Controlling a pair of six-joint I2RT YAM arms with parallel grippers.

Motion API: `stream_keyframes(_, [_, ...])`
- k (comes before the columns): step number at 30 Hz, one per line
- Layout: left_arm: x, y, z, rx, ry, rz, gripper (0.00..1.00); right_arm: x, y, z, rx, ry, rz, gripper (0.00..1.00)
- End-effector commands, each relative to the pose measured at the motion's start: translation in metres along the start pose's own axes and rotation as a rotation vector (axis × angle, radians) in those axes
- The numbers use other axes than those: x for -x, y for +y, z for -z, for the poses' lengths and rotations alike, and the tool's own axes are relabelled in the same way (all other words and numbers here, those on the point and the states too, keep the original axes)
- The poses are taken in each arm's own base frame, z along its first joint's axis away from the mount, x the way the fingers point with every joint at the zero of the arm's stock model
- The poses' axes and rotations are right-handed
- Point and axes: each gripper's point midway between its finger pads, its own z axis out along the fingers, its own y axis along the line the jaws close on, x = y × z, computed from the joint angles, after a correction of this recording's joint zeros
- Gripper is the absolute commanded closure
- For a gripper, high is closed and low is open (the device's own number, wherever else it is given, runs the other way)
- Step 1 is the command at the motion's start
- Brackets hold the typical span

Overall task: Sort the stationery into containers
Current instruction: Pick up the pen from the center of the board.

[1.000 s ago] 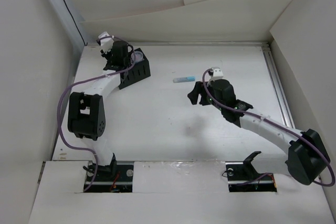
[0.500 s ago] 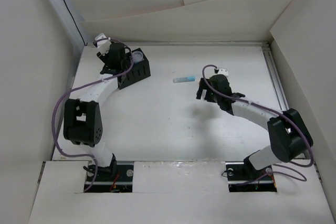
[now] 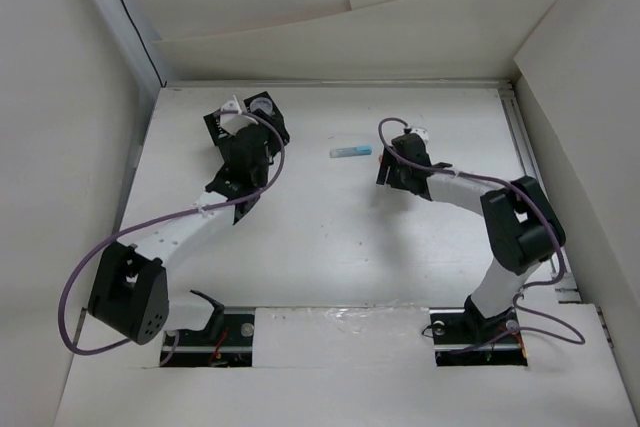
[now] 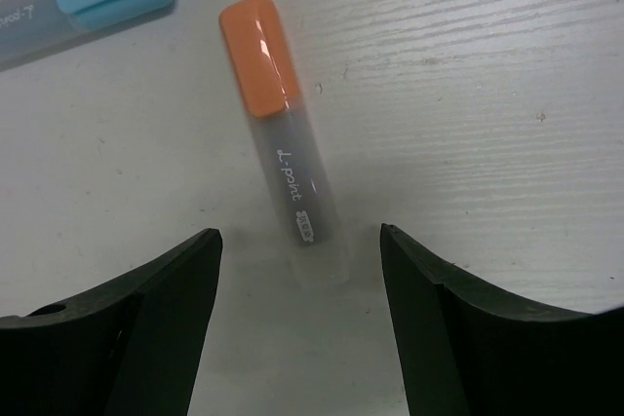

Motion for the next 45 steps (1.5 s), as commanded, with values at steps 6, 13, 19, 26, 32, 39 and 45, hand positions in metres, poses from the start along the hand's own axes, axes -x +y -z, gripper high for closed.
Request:
stream_keyframes(6, [-0.047, -0.007, 0.04, -0.177, 0.157, 0.089, 0.59, 0.014, 0.013, -0.008, 0.02, -0.001, -0.025, 0.39])
stream_keyframes(13, [-0.067, -0.01, 0.059, -0.263, 0.254, 0.083, 0.57, 0.009, 0.01, -0.023, -0.015, 0.013, -0.038, 0.46])
stream_keyframes(19, [-0.07, -0.014, 0.073, -0.317, 0.29, 0.097, 0.57, 0.002, 0.01, -0.024, -0.042, 0.017, -0.039, 0.53])
stream_keyframes(26, [-0.071, -0.025, 0.082, -0.366, 0.341, 0.095, 0.53, -0.003, 0.012, -0.024, -0.065, 0.022, -0.026, 0.76])
stream_keyframes(32, [-0.071, -0.041, 0.088, -0.418, 0.396, 0.083, 0.53, 0.002, 0.011, -0.002, -0.049, -0.01, -0.019, 0.87])
stream_keyframes(39, [-0.082, -0.053, 0.086, -0.458, 0.468, 0.058, 0.53, 0.008, 0.064, 0.061, 0.229, -0.071, 0.081, 0.87])
stream_keyframes(45, [-0.103, -0.066, 0.084, -0.512, 0.576, 0.052, 0.54, -0.016, 0.117, 0.101, 0.491, -0.04, 0.167, 0.87])
